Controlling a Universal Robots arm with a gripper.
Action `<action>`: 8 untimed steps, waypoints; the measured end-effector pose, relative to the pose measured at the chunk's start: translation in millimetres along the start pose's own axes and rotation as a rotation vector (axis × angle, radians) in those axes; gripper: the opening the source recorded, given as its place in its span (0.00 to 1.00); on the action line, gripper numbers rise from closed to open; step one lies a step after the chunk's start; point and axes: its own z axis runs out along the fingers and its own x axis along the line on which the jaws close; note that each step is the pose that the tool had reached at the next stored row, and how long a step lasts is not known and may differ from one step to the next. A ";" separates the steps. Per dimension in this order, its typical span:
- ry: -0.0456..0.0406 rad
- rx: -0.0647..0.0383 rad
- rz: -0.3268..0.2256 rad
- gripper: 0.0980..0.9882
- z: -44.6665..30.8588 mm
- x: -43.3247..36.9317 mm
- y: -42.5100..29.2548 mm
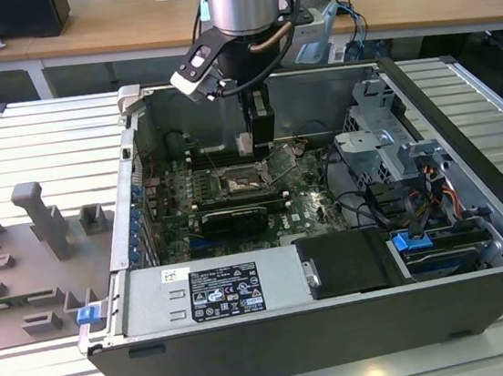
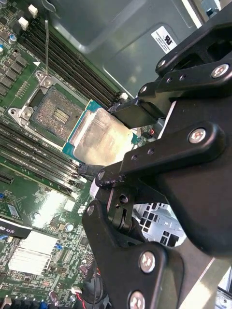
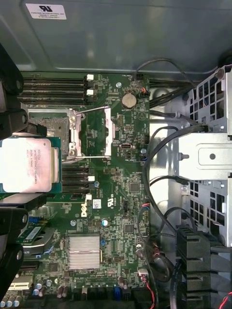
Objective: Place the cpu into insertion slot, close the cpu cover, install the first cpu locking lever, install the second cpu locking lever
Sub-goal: 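Place the cpu into insertion slot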
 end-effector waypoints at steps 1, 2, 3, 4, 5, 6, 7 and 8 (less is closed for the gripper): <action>0.0001 0.000 0.000 0.50 1.0 0.0 -0.1; 0.0000 0.001 0.000 0.50 2.4 0.0 -0.2; 0.0000 0.001 0.000 0.50 3.3 -0.1 -0.3; 0.0000 0.001 0.000 0.50 4.2 -0.1 -0.3; 0.0000 0.001 0.000 0.50 5.0 -0.1 -0.4; -0.0001 0.002 0.000 0.50 5.6 -0.1 -0.5; 0.0000 0.002 0.000 0.50 6.4 -0.1 -0.5; 0.0000 0.002 0.000 0.50 7.1 -0.1 -0.6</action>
